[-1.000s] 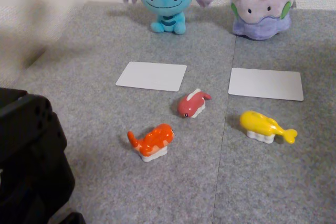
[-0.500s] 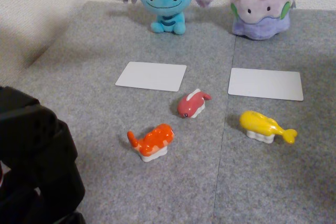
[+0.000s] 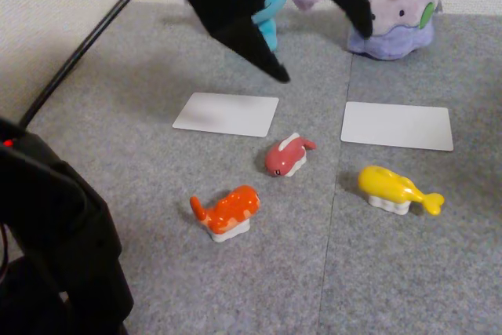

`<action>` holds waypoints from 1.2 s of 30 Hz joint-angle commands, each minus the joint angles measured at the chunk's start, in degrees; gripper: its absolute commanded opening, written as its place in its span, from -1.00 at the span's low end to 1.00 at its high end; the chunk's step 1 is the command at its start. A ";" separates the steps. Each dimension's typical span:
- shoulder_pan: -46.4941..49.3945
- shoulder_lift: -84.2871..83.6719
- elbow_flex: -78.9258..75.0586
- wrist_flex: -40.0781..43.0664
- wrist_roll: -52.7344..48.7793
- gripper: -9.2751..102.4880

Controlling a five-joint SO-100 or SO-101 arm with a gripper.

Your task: Wooper wants to eat egg sudhi, and Goomy wants to eat shrimp sushi

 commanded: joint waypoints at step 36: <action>11.43 -52.56 -34.98 5.45 -39.46 -0.33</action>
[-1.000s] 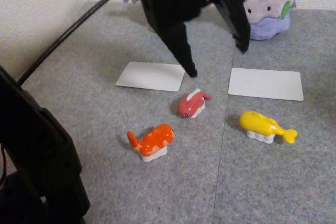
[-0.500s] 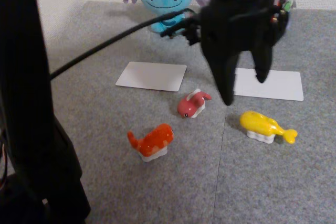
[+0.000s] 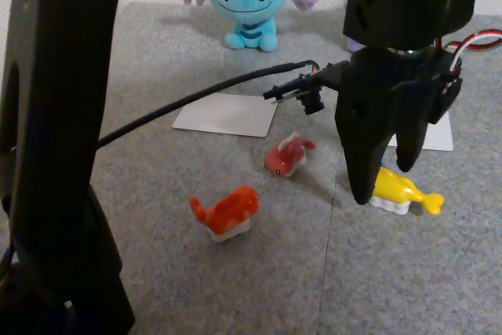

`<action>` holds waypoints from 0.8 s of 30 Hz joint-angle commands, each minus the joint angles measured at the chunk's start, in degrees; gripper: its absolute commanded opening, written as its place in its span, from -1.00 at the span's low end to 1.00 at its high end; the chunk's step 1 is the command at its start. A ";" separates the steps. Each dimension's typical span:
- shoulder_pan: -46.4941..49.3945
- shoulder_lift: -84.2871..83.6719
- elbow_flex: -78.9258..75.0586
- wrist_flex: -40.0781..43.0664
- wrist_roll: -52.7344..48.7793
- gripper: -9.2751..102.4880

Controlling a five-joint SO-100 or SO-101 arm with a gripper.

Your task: Wooper wants to eat egg sudhi, and Goomy wants to eat shrimp sushi

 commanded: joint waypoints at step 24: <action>1.49 0.44 -1.49 -3.08 0.53 -0.45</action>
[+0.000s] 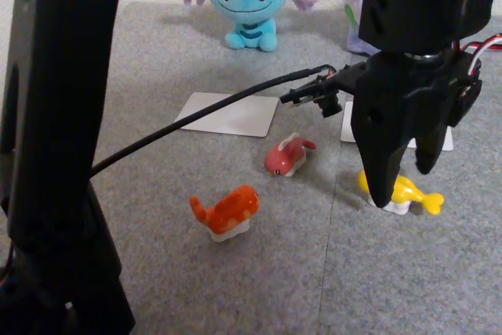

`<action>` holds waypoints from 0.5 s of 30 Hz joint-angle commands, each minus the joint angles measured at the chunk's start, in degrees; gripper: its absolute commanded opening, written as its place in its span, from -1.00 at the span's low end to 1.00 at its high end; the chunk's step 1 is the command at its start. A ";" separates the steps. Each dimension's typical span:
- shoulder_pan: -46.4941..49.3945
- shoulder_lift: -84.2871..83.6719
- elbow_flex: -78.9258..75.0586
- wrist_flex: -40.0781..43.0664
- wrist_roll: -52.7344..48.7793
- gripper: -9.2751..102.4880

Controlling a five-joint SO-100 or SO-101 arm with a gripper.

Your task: Wooper wants to eat egg sudhi, and Goomy wants to eat shrimp sushi

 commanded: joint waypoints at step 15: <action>-2.20 0.44 -1.41 -1.05 2.11 -0.49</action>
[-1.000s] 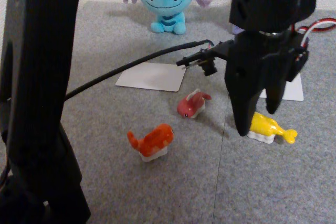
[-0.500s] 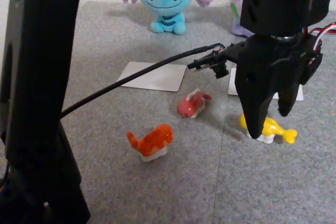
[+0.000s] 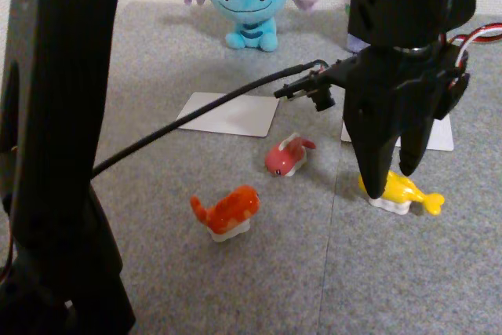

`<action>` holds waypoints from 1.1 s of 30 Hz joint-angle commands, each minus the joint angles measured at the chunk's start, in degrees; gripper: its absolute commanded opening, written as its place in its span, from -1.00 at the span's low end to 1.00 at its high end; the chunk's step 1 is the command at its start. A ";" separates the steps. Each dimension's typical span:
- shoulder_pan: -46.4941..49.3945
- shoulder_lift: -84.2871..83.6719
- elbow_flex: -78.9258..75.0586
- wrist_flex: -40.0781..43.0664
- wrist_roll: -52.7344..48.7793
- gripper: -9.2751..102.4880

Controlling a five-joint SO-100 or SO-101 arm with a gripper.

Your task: Wooper wants to eat egg sudhi, and Goomy wants to eat shrimp sushi

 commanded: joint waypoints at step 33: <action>-0.53 6.86 12.13 -10.02 0.62 -0.71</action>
